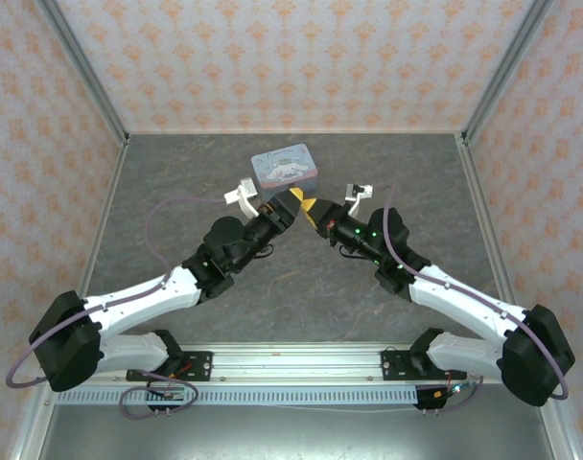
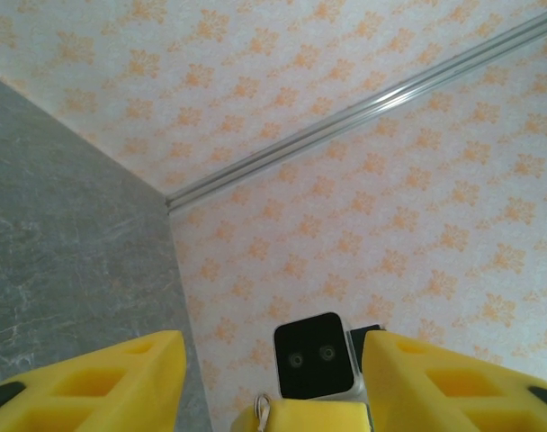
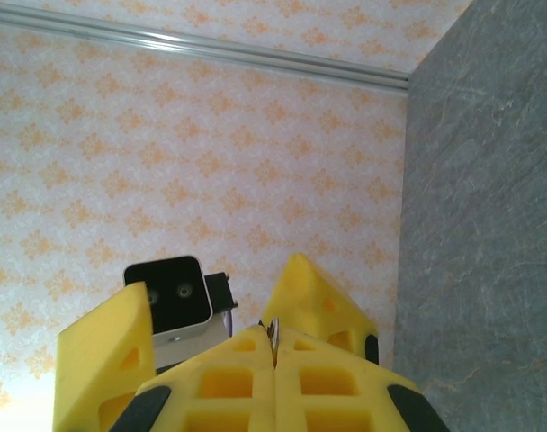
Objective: Unlock the padlock with the key
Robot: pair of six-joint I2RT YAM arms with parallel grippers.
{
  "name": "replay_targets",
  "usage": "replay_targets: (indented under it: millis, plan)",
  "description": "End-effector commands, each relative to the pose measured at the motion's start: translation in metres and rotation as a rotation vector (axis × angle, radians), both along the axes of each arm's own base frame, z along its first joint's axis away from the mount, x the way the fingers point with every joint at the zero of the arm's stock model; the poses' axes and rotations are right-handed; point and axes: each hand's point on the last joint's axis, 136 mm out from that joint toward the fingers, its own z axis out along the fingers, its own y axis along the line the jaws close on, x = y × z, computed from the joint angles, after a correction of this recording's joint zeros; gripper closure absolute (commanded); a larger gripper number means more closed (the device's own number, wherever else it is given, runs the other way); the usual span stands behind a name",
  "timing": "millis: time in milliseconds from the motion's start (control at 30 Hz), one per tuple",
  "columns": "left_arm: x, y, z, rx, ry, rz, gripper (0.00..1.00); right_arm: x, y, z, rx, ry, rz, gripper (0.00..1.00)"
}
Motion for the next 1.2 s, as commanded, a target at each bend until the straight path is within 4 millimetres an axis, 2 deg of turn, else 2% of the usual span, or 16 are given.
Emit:
replay_targets:
  millis: [0,333,633,700,800,900,1033,1167]
  plan:
    - [0.000,-0.001,0.016,-0.019,-0.025,0.004,0.50,-0.001,0.004,0.012,0.010,-0.035,0.015,1.00]
    - [-0.001,0.007,0.015,0.009,-0.023,0.033,0.65,-0.002,0.000,0.005,-0.001,-0.020,-0.003,1.00]
    - [-0.002,0.009,0.011,0.042,-0.013,0.040,0.98,-0.002,-0.001,0.002,-0.017,-0.022,-0.008,0.99]
    - [-0.002,0.010,0.010,0.065,-0.010,0.043,1.00,-0.003,-0.002,0.000,-0.041,-0.034,-0.007,0.93]
    - [-0.004,0.016,0.009,0.129,-0.015,0.057,1.00,-0.008,-0.006,-0.005,-0.120,-0.081,-0.003,0.76]
    - [-0.011,0.024,0.011,0.228,-0.036,0.059,1.00,-0.016,-0.014,-0.019,-0.275,-0.164,0.013,0.61]
    - [-0.026,0.030,0.027,0.390,-0.112,-0.006,1.00,-0.021,-0.033,-0.034,-0.411,-0.234,0.063,0.53]
    - [-0.047,0.035,0.039,0.580,-0.180,-0.106,1.00,-0.034,-0.041,-0.018,-0.385,-0.368,0.158,0.46]
